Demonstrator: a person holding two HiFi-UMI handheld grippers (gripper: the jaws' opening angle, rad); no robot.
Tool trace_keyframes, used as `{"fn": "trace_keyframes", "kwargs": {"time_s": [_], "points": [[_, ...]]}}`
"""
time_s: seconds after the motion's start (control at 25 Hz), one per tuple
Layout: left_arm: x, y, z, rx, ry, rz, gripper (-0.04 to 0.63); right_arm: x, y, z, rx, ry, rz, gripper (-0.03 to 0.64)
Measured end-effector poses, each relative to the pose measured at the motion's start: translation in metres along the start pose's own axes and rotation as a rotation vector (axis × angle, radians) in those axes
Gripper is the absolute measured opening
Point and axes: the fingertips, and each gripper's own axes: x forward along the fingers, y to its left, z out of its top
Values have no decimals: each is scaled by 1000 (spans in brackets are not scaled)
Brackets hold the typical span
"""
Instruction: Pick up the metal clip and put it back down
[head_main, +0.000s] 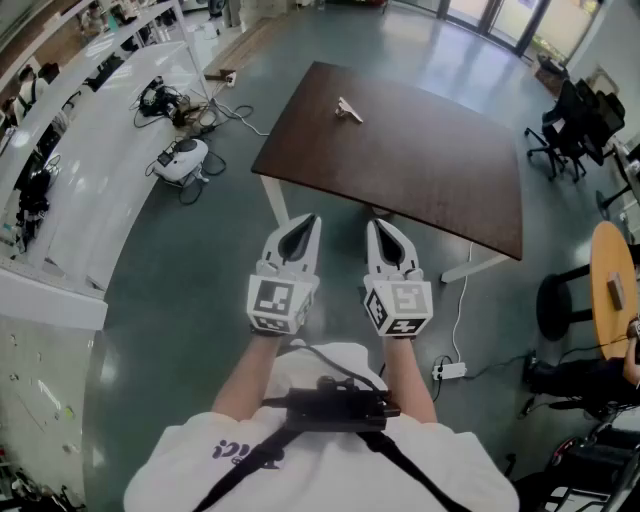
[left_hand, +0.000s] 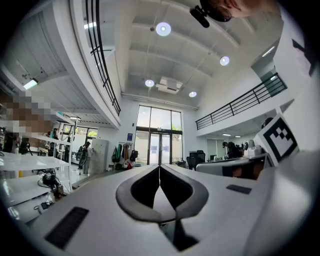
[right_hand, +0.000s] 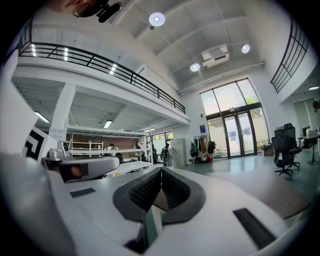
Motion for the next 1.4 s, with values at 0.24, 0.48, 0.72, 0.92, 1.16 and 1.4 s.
{"fn": "trace_keyframes", "kwargs": {"time_s": [0.24, 0.48, 0.72, 0.92, 1.16, 1.4], "points": [[-10, 29, -2, 11, 10, -31, 12, 23, 34, -7, -9, 6, -5, 6], [-17, 55, -10, -46, 21, -72, 12, 40, 49, -17, 6, 50, -38, 6], [-2, 57, -25, -78, 48, -118, 12, 45, 38, -30, 32, 86, -80, 6], [37, 59, -29, -78, 43, -120, 12, 72, 4, -35, -6, 115, -102, 6], [119, 58, -37, -37, 43, -116, 12, 118, -65, -35, -27, 141, -92, 6], [194, 40, -39, -8, 57, -112, 12, 149, -143, -22, 26, 128, -103, 6]]}}
